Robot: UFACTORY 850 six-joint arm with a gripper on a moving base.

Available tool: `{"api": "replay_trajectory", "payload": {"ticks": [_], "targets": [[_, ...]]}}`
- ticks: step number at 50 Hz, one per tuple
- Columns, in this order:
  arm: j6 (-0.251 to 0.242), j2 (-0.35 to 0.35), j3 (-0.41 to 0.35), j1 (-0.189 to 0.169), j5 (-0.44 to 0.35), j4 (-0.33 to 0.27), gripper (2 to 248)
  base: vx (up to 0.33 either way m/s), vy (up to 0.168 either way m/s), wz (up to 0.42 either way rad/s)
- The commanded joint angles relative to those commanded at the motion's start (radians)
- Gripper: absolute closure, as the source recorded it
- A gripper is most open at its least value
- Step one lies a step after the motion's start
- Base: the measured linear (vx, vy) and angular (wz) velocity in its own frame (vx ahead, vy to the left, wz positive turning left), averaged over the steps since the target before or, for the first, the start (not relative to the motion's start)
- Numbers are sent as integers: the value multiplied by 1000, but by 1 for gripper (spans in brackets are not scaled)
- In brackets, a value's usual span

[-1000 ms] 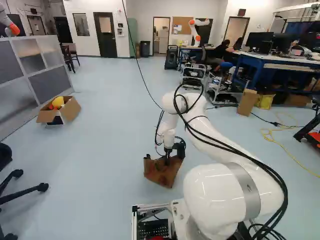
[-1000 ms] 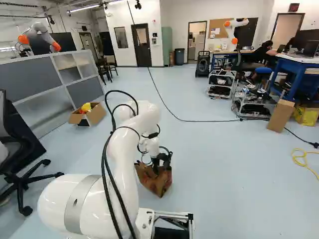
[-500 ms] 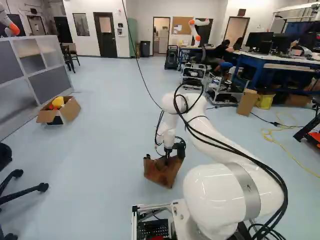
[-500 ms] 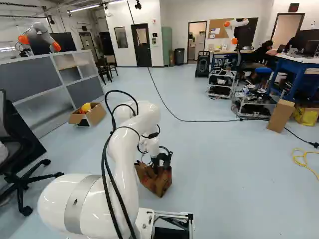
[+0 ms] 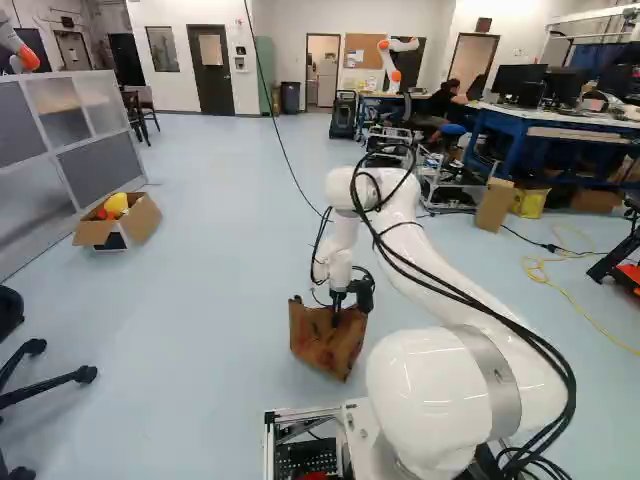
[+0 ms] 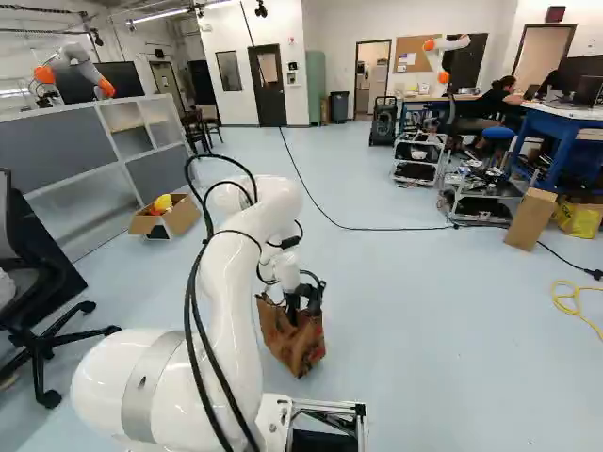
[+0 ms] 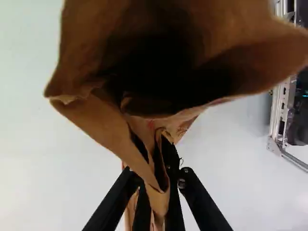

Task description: Pick up the grocery bag from the ground

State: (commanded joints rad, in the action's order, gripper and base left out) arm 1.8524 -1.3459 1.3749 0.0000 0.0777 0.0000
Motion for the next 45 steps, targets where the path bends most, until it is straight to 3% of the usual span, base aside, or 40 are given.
{"api": "replay_trajectory", "payload": {"ticks": [14,45], "targets": [[0,107,-107,0,-29,0,225,0,0,0],[0,370,-393,0,-248,0,225,0,0,0]]}}
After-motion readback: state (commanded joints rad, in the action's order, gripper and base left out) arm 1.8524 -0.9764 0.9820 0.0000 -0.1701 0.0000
